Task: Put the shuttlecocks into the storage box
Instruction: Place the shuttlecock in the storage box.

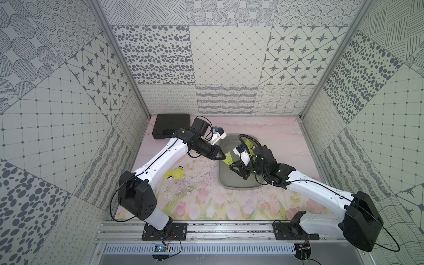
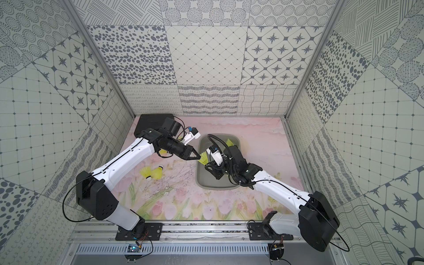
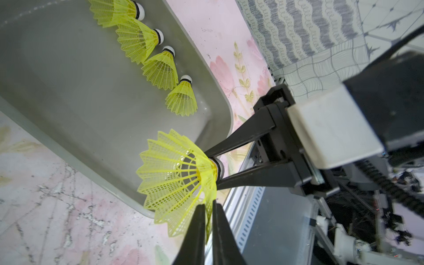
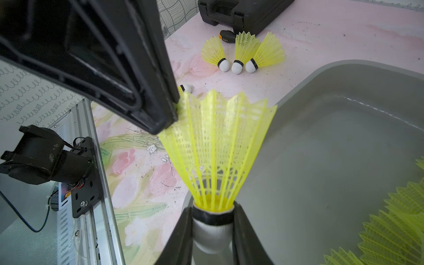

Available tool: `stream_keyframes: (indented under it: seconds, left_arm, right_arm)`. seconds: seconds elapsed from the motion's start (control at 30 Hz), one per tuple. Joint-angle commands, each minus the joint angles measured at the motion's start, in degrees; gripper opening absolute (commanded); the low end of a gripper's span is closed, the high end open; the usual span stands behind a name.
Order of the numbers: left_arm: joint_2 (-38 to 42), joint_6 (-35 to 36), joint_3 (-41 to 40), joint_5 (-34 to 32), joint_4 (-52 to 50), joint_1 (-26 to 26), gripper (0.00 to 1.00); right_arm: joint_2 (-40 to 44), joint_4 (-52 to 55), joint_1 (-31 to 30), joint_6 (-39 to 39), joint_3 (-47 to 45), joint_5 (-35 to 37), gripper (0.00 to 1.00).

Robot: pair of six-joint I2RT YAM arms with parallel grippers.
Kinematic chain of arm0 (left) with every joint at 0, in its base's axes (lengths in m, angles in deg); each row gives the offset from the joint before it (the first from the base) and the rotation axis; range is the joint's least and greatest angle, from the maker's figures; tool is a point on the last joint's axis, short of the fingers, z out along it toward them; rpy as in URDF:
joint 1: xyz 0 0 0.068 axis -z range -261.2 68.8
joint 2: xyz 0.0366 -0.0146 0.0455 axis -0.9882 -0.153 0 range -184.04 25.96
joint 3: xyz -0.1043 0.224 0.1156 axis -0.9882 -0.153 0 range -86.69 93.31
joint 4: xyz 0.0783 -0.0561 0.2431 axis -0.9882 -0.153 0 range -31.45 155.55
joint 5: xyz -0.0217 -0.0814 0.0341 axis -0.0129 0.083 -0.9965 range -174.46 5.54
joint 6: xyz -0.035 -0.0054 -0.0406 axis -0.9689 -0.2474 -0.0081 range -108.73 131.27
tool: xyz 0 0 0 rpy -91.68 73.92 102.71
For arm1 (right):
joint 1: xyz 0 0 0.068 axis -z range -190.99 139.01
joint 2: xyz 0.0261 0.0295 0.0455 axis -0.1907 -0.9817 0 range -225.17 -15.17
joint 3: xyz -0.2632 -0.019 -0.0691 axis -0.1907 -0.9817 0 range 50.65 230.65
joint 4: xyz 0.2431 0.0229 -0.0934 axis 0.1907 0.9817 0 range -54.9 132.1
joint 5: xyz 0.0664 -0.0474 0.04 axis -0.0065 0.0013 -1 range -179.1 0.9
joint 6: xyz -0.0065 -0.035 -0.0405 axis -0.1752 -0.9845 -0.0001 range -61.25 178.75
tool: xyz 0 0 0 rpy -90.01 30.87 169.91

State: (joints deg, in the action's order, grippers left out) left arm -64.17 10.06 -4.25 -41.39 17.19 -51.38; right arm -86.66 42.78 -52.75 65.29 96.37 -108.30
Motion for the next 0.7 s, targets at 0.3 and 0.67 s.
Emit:
stream_keyframes:
  seconds: [0.3, 0.67]
  left_arm:
    - [4.57, -13.55, -7.46, 2.22, 16.71, -0.09, 0.00]
    - [9.22, -40.09, -22.28, -4.51, 46.11, 3.02, 0.00]
  right_arm:
    - [3.48, -2.37, 0.50, 0.80, -2.55, 10.97, 0.63]
    - [12.63, 2.05, 9.96, 9.20, -9.06, 18.60, 0.66]
